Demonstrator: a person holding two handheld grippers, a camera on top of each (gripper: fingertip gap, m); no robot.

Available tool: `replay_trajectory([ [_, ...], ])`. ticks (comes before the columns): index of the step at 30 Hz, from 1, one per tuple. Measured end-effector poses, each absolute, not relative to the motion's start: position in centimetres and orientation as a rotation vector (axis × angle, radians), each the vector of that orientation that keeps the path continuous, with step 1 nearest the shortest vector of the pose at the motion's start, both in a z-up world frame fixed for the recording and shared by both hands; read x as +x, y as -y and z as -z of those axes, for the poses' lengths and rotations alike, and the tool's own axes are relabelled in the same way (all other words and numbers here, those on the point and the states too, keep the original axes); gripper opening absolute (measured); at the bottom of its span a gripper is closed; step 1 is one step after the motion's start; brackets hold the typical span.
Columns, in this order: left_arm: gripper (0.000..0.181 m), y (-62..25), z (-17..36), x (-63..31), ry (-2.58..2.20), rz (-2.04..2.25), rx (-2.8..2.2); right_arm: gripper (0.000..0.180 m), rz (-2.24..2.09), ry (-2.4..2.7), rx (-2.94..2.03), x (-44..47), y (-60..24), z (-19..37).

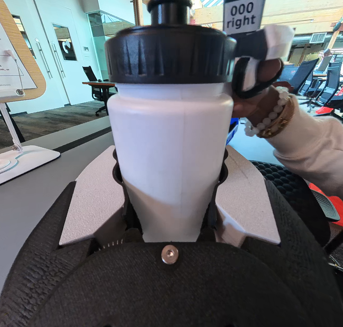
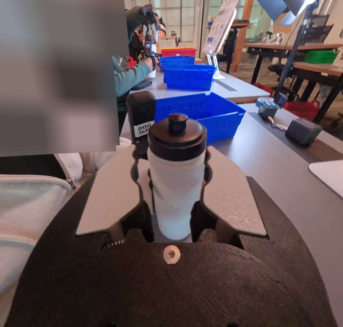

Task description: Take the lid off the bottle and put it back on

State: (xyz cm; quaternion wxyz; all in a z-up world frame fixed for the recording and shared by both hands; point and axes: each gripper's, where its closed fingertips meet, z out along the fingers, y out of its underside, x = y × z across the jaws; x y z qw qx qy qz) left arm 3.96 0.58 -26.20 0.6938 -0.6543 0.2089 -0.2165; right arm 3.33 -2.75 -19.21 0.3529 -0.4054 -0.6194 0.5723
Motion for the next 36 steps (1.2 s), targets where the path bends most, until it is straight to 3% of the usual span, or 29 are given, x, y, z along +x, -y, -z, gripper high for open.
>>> replay_trajectory([
  [2, 0.103, -0.5, 26.2, 4.0, -0.475, 0.486, -1.458, 0.093, -1.509, 1.643, -0.932, 2.3, 3.1, 18.7],
  [5, 0.103, -0.4, 26.2, 4.1, -0.480, 0.493, -1.453, 0.102, -1.603, 1.775, -0.789, 0.8, 4.5, 18.9],
  [7, 0.103, -0.4, 26.2, 4.1, -0.483, 0.497, -1.450, 0.097, -1.660, 1.852, -0.763, 0.0, 5.1, 19.2],
  [9, 0.103, -0.4, 26.1, 4.1, -0.479, 0.499, -1.450, 0.080, -1.661, 1.908, -0.766, -0.5, 5.1, 19.8],
  [13, 0.103, -0.4, 26.2, 4.0, -0.467, 0.480, -1.454, 0.079, -1.630, 1.809, -0.863, -0.7, 4.9, 19.7],
  [20, 0.103, -0.5, 26.2, 4.0, -0.451, 0.457, -1.460, 0.079, -1.205, 1.395, -1.275, -1.3, 3.2, 20.0],
  [23, 0.103, -0.4, 26.1, 4.0, -0.458, 0.473, -1.454, 0.091, -1.136, 1.499, -1.199, -1.2, 3.7, 20.2],
  [28, 0.103, -0.2, 26.1, 4.2, -0.479, 0.503, -1.441, 0.108, -1.528, 1.726, -0.902, -0.6, 4.9, 19.2],
  [36, 0.103, 0.0, 26.1, 4.3, -0.490, 0.529, -1.430, 0.079, -1.660, 1.863, -0.710, -0.4, 5.4, 20.0],
])
